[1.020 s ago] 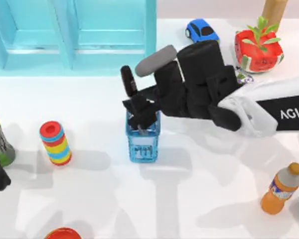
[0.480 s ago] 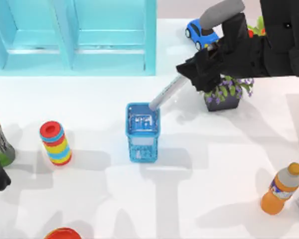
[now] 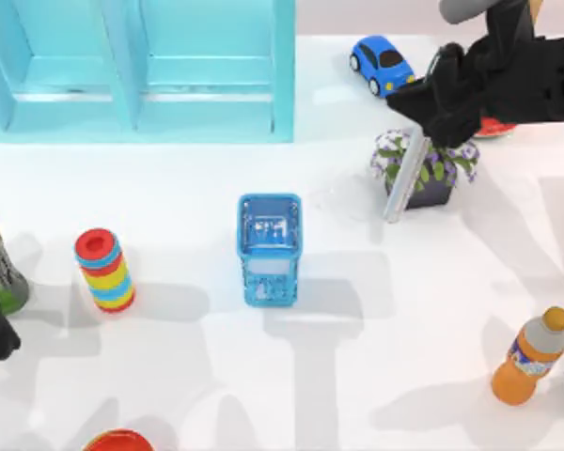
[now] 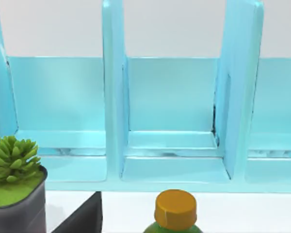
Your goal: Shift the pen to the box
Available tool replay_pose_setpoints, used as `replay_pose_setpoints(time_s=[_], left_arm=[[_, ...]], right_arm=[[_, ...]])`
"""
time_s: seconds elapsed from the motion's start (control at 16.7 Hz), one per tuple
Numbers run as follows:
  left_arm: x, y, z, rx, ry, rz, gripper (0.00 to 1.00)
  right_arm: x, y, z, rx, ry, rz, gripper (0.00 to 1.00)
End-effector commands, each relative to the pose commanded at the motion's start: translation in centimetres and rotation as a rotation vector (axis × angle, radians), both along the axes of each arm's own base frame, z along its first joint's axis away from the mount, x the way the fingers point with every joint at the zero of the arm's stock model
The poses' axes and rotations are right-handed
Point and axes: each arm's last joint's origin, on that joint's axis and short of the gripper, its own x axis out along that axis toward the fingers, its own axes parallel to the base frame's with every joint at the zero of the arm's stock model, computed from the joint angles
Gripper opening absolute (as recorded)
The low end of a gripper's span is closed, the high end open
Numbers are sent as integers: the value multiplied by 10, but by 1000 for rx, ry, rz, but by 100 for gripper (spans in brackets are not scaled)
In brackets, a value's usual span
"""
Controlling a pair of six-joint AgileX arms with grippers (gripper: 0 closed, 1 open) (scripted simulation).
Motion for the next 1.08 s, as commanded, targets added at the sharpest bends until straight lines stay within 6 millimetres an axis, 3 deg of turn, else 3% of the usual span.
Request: replay_pose_setpoints(time_s=[0.12, 0.24, 0.42, 0.6, 0.84, 0.96, 1.08], left_arm=[[0, 0, 0, 0, 0, 0, 100], [0, 0, 0, 0, 0, 0, 100], [0, 0, 0, 0, 0, 0, 100], [0, 0, 0, 0, 0, 0, 100], [0, 0, 0, 0, 0, 0, 100], [0, 0, 0, 0, 0, 0, 100], [0, 0, 0, 0, 0, 0, 100]], right_arm=[[0, -5, 1, -4, 1, 0, 0], [1, -23, 1, -21, 6, -11, 0], [-2, -75, 9, -58, -10, -72, 0], [-15, -144, 19, -86, -39, -216, 0], [-57, -233, 32, -131, -75, -445, 0], [-85, -256, 37, -160, -89, -506, 0], [-108, -265, 39, -182, -98, -534, 0]])
